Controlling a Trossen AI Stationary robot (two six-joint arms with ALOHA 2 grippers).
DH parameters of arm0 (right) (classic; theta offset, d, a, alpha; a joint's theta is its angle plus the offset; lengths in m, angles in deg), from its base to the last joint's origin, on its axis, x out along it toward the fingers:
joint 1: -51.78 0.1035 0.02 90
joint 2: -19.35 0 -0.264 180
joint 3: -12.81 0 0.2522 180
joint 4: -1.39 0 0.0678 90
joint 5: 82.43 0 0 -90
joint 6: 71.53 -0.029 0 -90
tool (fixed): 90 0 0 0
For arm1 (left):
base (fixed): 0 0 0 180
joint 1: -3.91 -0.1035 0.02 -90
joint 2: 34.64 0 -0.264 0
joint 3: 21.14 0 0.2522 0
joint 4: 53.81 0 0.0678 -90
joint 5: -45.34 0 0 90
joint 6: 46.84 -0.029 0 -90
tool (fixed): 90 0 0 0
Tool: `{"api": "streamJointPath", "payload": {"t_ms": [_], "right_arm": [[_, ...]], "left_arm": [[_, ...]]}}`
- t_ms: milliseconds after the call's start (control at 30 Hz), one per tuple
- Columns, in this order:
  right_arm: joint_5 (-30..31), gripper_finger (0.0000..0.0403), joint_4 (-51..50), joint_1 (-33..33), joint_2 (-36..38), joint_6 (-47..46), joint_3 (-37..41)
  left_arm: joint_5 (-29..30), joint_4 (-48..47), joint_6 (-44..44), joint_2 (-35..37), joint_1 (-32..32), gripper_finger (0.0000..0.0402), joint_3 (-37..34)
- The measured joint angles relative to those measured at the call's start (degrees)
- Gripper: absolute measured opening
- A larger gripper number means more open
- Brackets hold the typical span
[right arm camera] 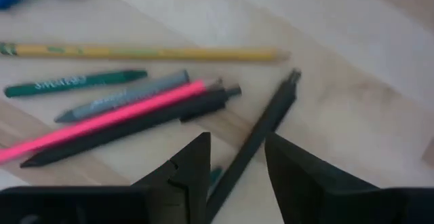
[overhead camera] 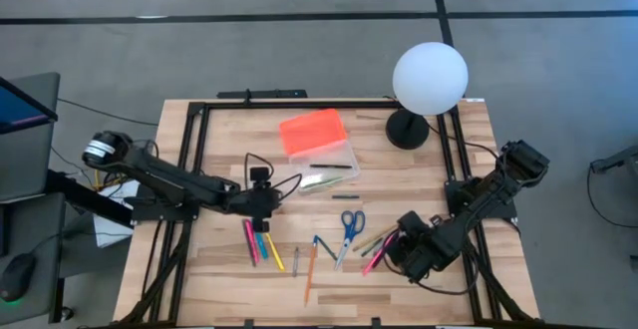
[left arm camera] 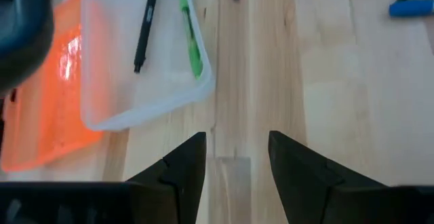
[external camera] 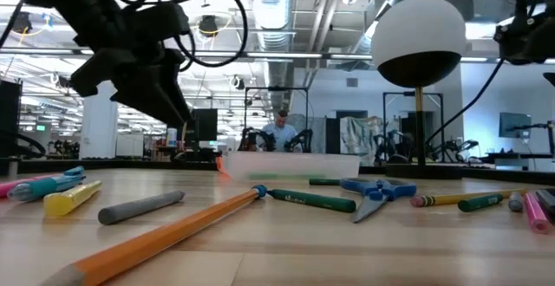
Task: Pick & place school supplies into a supply box
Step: Put the right black pen into the supply box
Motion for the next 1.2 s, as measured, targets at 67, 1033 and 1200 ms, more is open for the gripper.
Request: {"api": "streamJointPath", "payload": {"t_ms": [67,1033,1200], "right_arm": [[-1.6,0.0134,0.0,-0.1,0.0,-1.6,0.0],[-10.1,0.006,-0.4,0.4,-7.3,-1.3,-0.2],[-11.9,0.0014,-1.3,0.4,-7.3,-0.4,-0.1]], "left_arm": [[0.5,0.1,-0.8,1.2,0.2,0.0155,-0.4],[0.3,1.0,0.0,3.5,1.3,0.0155,-0.4],[0.2,1.0,0.2,3.5,1.3,0.0155,-0.4]]}}
